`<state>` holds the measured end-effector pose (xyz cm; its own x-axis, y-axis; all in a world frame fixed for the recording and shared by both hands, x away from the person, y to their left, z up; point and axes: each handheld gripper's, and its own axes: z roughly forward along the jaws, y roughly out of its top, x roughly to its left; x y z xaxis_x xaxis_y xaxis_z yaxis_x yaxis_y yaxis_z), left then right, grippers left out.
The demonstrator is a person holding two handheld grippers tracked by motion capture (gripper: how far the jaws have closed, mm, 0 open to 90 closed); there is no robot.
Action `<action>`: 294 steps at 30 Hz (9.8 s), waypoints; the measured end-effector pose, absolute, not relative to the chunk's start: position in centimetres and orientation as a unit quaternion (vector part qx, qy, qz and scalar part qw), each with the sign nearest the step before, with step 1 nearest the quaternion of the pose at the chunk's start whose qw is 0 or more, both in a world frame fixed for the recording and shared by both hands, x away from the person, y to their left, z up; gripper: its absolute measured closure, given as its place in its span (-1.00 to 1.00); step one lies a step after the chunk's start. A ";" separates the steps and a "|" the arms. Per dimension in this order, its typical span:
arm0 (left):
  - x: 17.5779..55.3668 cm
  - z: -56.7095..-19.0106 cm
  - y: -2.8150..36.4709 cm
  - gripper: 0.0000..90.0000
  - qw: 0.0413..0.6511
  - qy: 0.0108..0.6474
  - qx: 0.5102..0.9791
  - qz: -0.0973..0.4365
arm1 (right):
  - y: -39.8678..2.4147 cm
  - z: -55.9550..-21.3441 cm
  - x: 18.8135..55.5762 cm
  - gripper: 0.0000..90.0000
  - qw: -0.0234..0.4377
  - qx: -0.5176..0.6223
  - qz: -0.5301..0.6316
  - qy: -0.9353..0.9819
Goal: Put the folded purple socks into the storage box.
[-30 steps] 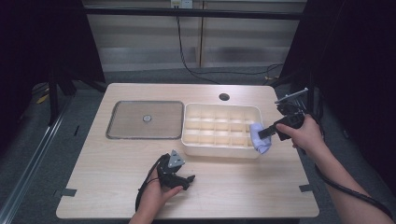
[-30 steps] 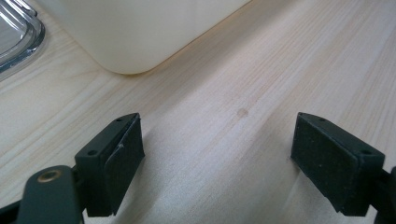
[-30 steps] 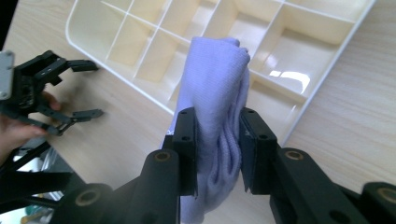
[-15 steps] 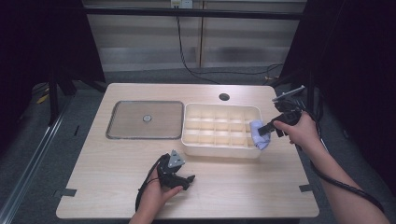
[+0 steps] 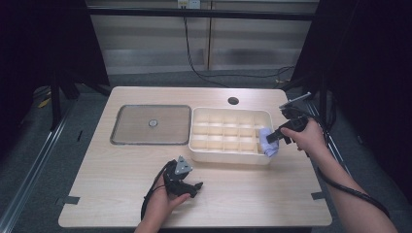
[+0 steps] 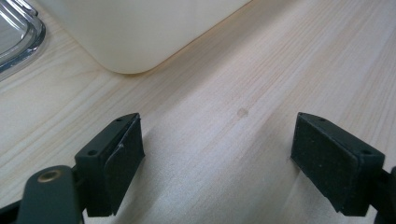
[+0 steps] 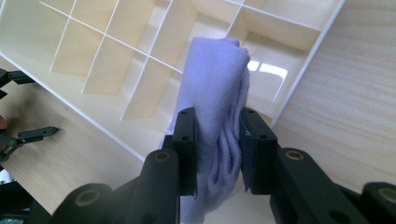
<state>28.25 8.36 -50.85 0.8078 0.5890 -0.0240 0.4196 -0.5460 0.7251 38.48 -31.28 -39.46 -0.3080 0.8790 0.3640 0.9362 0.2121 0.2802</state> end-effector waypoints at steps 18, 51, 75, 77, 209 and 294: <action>28.2 -50.8 8.4 -0.64 0.379 0.290 0.872 0.112 | -30.4 -40.4 38.9 0.57 0.054 -0.578 -0.206 -0.788; 28.2 -50.9 8.3 -0.64 0.379 0.291 0.871 0.112 | -29.2 -41.2 38.7 0.57 0.026 -0.565 -0.169 -0.807; 28.2 -50.9 8.3 -0.64 0.379 0.292 0.871 0.113 | -28.4 -41.9 38.7 0.58 0.017 -0.558 -0.145 -0.817; 28.2 -50.9 8.3 -0.64 0.379 0.293 0.870 0.113 | -28.3 -41.9 38.7 0.58 0.015 -0.559 -0.141 -0.817; 28.2 -50.8 8.3 -0.64 0.378 0.294 0.870 0.117 | -26.9 -36.6 39.9 0.54 -0.019 -0.531 -0.123 -0.838; 28.2 -50.8 8.3 -0.64 0.377 0.294 0.871 0.114 | -26.7 -40.8 40.1 1.00 -0.010 -0.536 -0.093 -0.839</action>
<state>28.18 8.28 -50.84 0.8009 0.5984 -0.0230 0.4262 -0.5426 0.7238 40.10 -26.71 -40.79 -0.4260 0.9010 0.0826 0.8971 0.4088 0.1679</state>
